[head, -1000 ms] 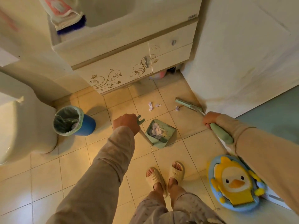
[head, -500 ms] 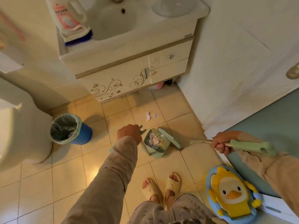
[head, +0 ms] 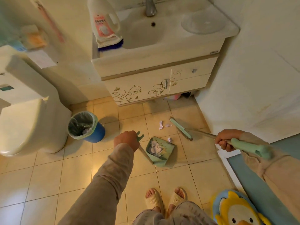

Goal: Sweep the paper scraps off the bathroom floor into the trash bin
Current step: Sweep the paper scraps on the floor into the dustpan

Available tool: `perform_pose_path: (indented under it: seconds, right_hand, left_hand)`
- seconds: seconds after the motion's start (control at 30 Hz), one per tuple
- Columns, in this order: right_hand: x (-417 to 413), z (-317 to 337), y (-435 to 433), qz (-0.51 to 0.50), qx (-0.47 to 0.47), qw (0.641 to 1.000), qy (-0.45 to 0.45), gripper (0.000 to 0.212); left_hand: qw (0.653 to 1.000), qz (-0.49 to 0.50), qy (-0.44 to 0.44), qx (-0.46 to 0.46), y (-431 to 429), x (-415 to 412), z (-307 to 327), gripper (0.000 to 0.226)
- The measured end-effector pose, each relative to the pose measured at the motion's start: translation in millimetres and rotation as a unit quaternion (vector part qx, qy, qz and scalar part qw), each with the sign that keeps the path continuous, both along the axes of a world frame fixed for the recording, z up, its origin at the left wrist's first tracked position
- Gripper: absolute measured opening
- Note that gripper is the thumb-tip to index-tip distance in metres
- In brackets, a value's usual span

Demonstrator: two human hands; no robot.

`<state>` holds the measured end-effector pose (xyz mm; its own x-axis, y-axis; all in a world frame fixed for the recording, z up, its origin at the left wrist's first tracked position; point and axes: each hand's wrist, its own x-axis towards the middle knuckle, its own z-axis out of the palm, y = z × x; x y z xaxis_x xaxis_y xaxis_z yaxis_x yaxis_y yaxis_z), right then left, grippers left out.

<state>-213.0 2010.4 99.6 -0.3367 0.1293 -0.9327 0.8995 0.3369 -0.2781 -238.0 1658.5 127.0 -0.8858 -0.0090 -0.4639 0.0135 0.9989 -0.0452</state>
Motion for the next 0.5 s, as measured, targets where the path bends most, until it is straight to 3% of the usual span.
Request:
perform_pose_path:
  seconds: [0.23,0.43,0.5]
  right_hand:
    - [-37,-26,-38,-0.057,-0.027,0.995,0.080,0.032]
    - [-37,-25,-100,0.153,0.073,0.985,0.020,0.036]
    - [-24,-28,-107,0.173,0.041,0.984,-0.007,0.035]
  left_hand:
    - [1.000,0.017,-0.011,-0.019,-9,-12,-6,0.025]
    - [0.998,0.051,-0.024,-0.013,-27,-15,-17,0.024]
    - [0.998,0.055,-0.025,-0.009,-31,-17,-19,0.024]
